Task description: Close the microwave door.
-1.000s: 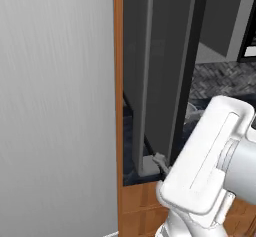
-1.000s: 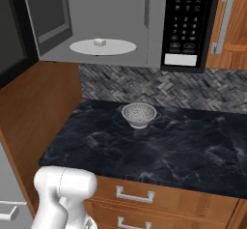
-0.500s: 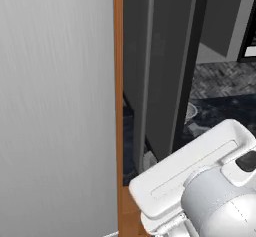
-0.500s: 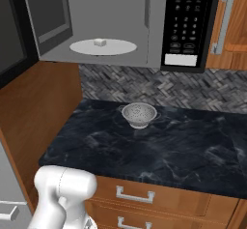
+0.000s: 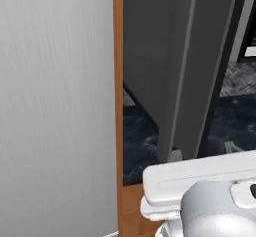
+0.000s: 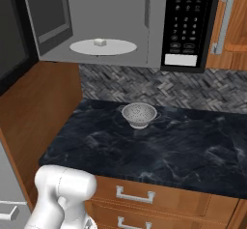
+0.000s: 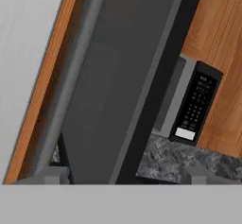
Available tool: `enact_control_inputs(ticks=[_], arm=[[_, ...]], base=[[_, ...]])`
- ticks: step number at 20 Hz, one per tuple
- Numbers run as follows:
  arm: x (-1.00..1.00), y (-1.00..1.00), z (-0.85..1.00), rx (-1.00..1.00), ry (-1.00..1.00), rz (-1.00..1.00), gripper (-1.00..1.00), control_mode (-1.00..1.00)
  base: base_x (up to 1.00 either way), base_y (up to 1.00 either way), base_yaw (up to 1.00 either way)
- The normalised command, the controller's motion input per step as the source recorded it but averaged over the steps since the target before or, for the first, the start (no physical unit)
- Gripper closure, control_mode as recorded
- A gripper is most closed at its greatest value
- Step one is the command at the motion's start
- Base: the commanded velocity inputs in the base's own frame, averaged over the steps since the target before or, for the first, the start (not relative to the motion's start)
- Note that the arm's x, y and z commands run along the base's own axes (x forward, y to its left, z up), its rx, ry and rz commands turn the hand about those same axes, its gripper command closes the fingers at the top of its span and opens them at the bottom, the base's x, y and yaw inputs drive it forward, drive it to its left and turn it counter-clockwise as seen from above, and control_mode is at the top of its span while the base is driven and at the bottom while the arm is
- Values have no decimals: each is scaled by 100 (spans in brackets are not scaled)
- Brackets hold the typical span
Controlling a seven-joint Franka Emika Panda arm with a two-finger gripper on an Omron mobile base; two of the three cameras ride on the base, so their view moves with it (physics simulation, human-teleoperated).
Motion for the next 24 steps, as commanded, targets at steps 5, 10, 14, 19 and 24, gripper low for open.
enact_control_inputs(ticks=[5, 10, 14, 19, 24], arm=[[31, -99, -22, 21, 0, -19, -100, -100], [47, -100, -14, 20, 0, -11, -100, -100], [57, -91, -6, 17, 0, -5, -100, -100], [90, -38, 0, 6, 0, 0, -100, -100], [100, -18, 0, 5, 0, 6, -100, -100]], base=[[0, 0, 0], [0, 0, 0], [0, 0, 0], [0, 0, 0], [0, 0, 0]])
